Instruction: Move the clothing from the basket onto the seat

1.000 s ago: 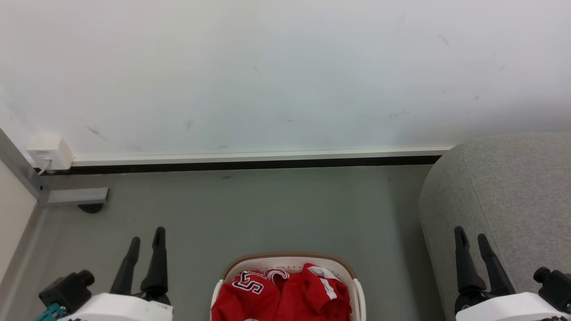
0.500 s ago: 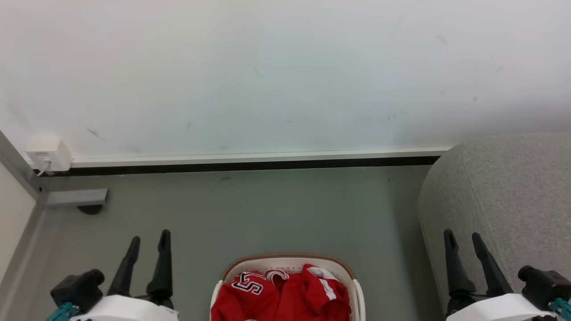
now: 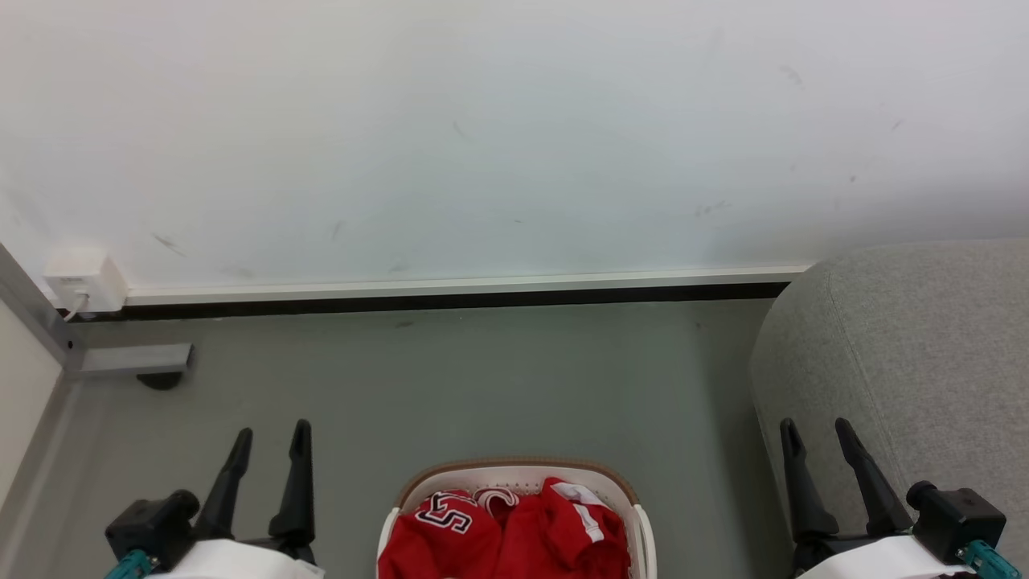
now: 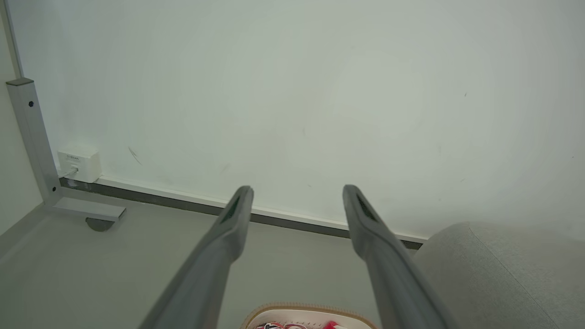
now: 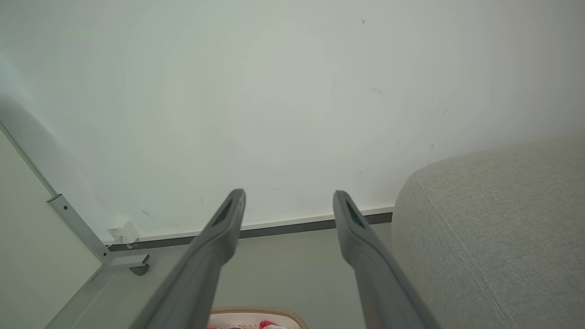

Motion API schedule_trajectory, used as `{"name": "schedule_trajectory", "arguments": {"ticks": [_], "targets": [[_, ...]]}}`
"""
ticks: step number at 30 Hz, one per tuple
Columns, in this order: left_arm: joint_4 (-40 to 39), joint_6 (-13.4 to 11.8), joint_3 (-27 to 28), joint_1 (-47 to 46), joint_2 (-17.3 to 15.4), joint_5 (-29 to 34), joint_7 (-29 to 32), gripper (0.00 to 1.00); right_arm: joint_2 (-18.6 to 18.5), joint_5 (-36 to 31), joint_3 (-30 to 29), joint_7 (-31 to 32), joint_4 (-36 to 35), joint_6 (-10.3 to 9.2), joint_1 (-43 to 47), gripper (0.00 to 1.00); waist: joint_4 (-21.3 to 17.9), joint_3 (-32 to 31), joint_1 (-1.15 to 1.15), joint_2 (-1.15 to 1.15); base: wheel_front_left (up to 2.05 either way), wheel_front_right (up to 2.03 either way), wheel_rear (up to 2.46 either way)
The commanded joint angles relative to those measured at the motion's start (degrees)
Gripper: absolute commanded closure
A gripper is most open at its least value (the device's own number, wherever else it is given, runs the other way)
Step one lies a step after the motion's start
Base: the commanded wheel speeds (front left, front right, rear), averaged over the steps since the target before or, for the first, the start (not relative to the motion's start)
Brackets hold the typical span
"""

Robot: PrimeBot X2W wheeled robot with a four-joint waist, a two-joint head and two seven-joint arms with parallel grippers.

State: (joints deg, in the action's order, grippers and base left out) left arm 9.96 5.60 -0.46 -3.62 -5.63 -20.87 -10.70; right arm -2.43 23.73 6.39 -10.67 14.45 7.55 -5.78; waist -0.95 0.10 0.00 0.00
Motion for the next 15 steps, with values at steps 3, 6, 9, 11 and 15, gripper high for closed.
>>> {"name": "schedule_trajectory", "arguments": {"ticks": [3, 6, 9, 11, 15], "targets": [[0.2, 0.4, 0.1, -0.3, -0.1, 2.4, -0.7, 0.0, -0.6, -2.1, 0.3, -0.7, 0.0, -0.08, -1.1, 0.0, -0.1, 0.0, 0.0, 0.0, 0.0, 0.0, 0.0], [0.4, 0.6, 0.1, -0.5, -0.1, 3.9, -1.2, 0.0, -0.6, -3.0, 0.7, -1.2, 0.3, -0.09, -1.2, 0.0, -0.1, 0.0, 0.0, 0.0, 0.0, 0.0, 0.0], [0.5, 0.8, 0.2, -0.6, 0.0, 5.4, -1.5, 0.0, -0.6, -4.2, 1.0, -1.5, 0.4, -0.09, -1.3, 0.0, -0.1, 0.0, 0.0, 0.0, 0.0, 0.0, 0.0], [0.4, 0.8, 0.3, -0.6, 0.1, 6.2, -1.7, 0.0, -0.6, -5.0, 1.1, -1.7, 0.3, -0.09, -1.4, 0.0, -0.1, 0.0, 0.0, 0.0, 0.0, 0.0, 0.0], [0.1, 0.9, 0.4, -0.7, 0.2, 8.3, -2.2, 0.0, -0.6, -6.4, 1.4, -2.2, 0.4, -0.1, -1.4, 0.0, -0.1, 0.1, 0.0, 0.0, 0.0, 0.0, 0.0]]}}
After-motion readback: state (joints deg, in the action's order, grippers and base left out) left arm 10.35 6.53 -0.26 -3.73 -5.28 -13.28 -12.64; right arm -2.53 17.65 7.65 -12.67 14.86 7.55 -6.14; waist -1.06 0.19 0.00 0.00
